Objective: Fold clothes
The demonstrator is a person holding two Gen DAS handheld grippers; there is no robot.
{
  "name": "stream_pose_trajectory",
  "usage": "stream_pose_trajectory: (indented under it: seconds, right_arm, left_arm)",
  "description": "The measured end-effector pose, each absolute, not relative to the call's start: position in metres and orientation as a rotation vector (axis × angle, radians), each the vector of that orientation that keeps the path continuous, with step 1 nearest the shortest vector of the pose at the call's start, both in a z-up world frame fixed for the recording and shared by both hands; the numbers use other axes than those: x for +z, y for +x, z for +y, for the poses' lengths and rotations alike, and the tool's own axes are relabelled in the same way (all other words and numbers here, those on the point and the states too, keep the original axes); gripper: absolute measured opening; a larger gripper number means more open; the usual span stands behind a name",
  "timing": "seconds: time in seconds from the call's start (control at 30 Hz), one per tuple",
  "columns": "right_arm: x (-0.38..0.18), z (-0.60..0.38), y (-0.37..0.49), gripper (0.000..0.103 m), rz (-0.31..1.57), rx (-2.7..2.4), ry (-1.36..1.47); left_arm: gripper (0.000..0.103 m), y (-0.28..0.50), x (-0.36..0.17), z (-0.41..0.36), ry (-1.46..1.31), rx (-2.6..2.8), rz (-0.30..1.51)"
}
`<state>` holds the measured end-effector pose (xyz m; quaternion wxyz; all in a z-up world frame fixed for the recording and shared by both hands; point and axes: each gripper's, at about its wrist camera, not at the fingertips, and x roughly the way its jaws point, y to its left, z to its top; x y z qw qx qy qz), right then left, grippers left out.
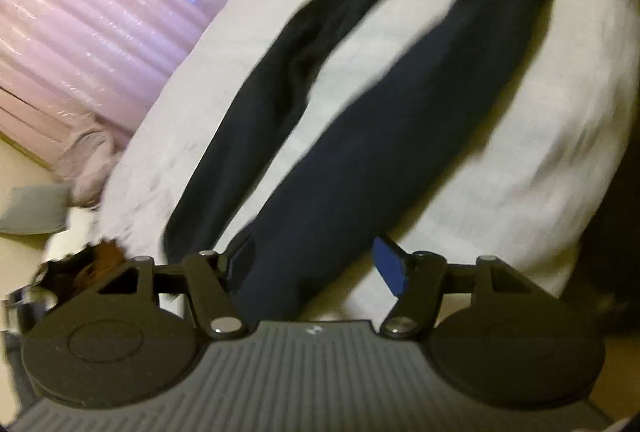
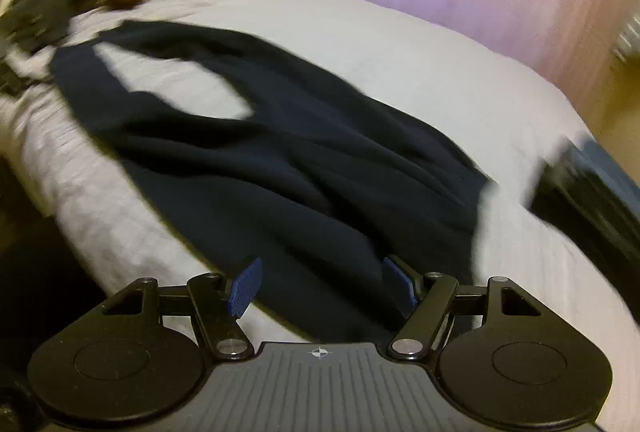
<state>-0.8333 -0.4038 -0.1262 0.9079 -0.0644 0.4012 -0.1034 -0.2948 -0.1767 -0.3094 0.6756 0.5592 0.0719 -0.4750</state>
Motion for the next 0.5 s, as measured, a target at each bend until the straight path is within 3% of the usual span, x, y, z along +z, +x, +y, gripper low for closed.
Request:
stream_pose_trajectory:
  seconds: [0.17, 0.2, 0.27, 0.3, 0.5]
  right_arm:
    - [-0.148, -0.382, -0.795, 0.070, 0.859, -0.099, -0.220]
    - [-0.153, -0.381, -0.789, 0.070, 0.868, -0.084, -0.224]
    - [-0.163, -0.380, -0.779, 0.070, 0.892, -0.063, -0.220]
    - [-0.165, -0.380, -0.775, 0.070, 0.900, -0.054, -0.217]
    - [-0.160, -0.374, -0.760, 0.070, 0.857, -0.034, -0.191]
  left_arm:
    - [0.057, -0.259, -0.339, -0.163, 1.388, -0.984, 0.151]
    - [0.052, -0.252, -0.343, -0.163, 1.390, -0.982, 0.156]
    - [0.027, -0.237, -0.344, -0.165, 1.374, -0.993, 0.192]
    - [0.009, -0.230, -0.340, -0.168, 1.360, -1.007, 0.216]
    - [0.009, -0.197, -0.301, -0.186, 1.208, -1.029, 0.228]
